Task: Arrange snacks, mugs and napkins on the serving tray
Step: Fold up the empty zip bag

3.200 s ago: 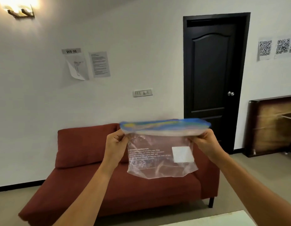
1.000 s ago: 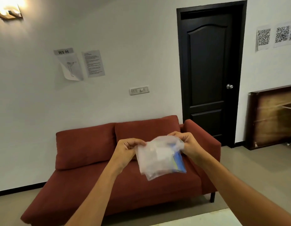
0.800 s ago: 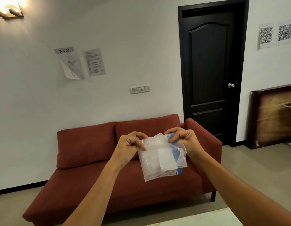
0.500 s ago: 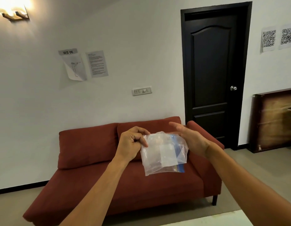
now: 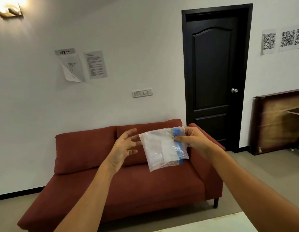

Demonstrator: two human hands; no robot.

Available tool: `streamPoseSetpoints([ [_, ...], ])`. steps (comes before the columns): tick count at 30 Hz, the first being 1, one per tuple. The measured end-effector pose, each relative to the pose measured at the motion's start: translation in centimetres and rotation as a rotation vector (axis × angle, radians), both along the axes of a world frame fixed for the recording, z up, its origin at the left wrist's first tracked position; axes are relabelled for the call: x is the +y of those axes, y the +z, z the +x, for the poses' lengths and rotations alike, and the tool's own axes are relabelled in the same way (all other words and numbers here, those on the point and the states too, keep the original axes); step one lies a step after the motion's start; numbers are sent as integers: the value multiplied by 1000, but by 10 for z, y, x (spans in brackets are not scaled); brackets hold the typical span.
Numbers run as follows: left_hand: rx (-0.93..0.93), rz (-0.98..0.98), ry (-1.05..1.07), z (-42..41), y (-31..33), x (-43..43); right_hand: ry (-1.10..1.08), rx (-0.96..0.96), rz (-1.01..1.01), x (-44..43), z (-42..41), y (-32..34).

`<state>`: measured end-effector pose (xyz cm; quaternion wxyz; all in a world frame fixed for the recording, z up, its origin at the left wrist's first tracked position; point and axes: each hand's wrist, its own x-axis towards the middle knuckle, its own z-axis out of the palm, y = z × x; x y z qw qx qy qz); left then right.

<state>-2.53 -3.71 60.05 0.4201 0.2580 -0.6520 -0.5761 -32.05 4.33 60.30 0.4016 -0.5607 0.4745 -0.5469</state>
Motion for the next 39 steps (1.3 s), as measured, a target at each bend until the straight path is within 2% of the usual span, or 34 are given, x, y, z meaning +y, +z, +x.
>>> streamPoseSetpoints([
  [2,61,189,-108,0,-3,2,0,-14,-20,0,4,1],
  [5,-178,70,-155,-19,-10,15,19,-52,-73,-3,17,0],
  [8,-114,42,-5,-31,-17,15,-57,-54,-119,-7,21,-7],
  [10,-77,16,43,-25,-16,10,-55,3,-74,-5,12,-10],
  [13,-188,-117,52,-14,-7,3,44,140,25,2,-1,4],
  [19,-430,-424,-36,-33,22,6,154,669,84,1,26,42],
  [21,-349,-364,33,-35,26,9,89,601,54,0,28,33],
  [23,-209,-119,84,-34,21,14,32,368,30,2,25,19],
  [25,-229,89,44,-40,10,23,-3,178,17,5,24,4],
  [27,-252,153,-32,-50,-2,28,-51,95,4,7,29,-7],
  [32,-272,-17,15,-64,-11,26,-146,16,-16,24,20,-22],
  [36,-164,-134,-121,-68,-13,26,-95,-42,-90,51,1,-29],
  [39,-113,-165,-175,-76,-18,30,-81,30,-219,69,-6,-29],
])
